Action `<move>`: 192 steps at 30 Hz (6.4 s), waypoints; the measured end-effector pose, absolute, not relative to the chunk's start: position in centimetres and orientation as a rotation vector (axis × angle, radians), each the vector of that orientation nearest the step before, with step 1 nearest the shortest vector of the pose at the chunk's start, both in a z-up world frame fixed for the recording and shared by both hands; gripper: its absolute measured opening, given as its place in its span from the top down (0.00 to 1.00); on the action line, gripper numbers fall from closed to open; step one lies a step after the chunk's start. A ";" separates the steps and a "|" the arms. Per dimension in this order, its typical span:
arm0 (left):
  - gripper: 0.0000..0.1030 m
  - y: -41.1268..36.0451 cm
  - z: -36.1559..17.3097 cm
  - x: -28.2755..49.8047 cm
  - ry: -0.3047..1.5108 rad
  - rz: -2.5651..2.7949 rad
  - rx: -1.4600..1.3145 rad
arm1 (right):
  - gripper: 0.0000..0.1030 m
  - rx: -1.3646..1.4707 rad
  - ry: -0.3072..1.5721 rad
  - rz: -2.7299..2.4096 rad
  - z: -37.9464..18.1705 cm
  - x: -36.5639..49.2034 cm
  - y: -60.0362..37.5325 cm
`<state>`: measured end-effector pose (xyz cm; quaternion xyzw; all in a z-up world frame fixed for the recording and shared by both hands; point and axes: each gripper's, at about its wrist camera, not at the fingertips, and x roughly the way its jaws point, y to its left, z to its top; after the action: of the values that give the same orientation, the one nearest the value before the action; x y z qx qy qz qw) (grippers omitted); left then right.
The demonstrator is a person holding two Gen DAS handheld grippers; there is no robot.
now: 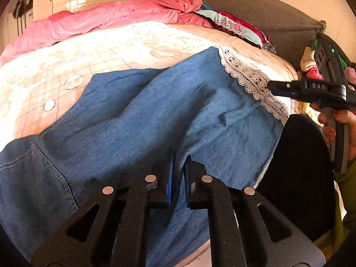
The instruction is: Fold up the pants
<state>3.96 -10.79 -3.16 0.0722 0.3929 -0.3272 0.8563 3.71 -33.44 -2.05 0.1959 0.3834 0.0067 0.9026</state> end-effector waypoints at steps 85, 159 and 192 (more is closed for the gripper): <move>0.53 11.8 2.2 1.3 0.812 -0.033 -0.127 | 0.36 0.104 0.980 0.236 -4.8 5.7 -24.8; 0.98 -8.6 -1.2 20.3 0.869 -0.578 0.010 | 0.79 0.083 0.718 0.122 0.3 19.9 -33.1; 0.45 0.8 0.5 8.1 0.847 -0.386 -0.118 | 0.37 0.342 0.867 0.083 -2.1 6.2 -37.9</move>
<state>8.13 0.77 0.52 -0.0566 0.4082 -0.1862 0.8919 6.23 -37.92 -2.08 0.1649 0.4180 0.0401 0.8925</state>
